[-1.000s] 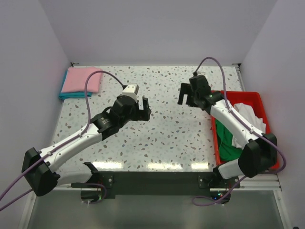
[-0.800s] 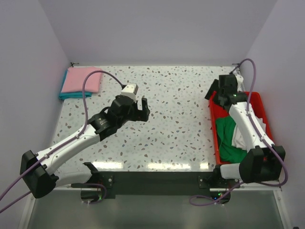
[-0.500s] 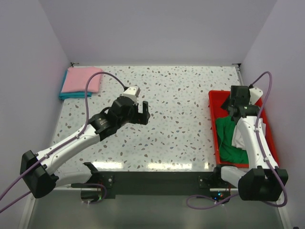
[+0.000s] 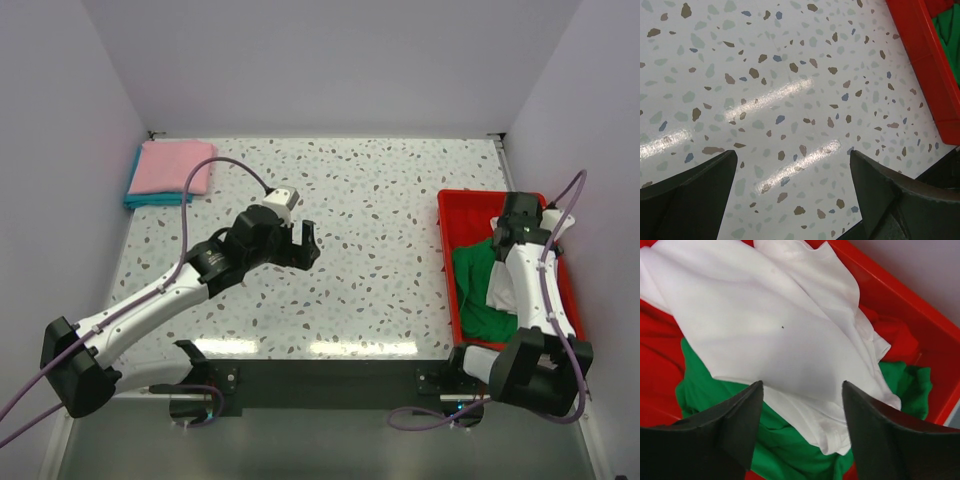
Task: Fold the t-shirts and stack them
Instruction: Grab the tshirt from the pile
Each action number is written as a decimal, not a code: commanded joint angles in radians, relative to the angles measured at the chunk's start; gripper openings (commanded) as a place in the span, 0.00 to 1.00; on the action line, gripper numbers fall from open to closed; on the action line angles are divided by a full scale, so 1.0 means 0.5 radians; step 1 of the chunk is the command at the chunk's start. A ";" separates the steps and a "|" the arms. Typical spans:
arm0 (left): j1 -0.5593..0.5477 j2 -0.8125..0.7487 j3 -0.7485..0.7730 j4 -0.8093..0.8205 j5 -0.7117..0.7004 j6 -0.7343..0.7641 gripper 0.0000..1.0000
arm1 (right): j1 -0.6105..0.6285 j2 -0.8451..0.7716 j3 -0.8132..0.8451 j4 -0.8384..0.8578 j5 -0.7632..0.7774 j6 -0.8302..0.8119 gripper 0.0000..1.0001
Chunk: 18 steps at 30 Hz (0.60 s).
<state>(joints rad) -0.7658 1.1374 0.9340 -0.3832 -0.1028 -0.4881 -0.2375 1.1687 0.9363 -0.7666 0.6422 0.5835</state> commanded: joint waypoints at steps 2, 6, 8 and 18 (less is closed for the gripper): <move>0.013 -0.057 -0.027 0.058 0.098 -0.018 1.00 | -0.065 0.086 0.008 0.198 -0.005 0.051 0.58; 0.016 -0.044 -0.043 0.061 0.089 -0.003 1.00 | -0.068 0.169 0.005 0.223 -0.051 0.066 0.35; 0.016 -0.032 -0.043 0.058 0.089 0.007 1.00 | -0.065 0.169 -0.016 0.254 -0.069 0.066 0.28; 0.028 -0.032 -0.037 0.067 0.098 0.019 1.00 | -0.065 0.050 0.032 0.251 -0.198 -0.007 0.00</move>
<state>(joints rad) -0.7612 1.1339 0.9176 -0.3824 -0.0704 -0.4870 -0.2687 1.2480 0.9245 -0.6788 0.5617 0.5930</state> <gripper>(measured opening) 0.997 0.043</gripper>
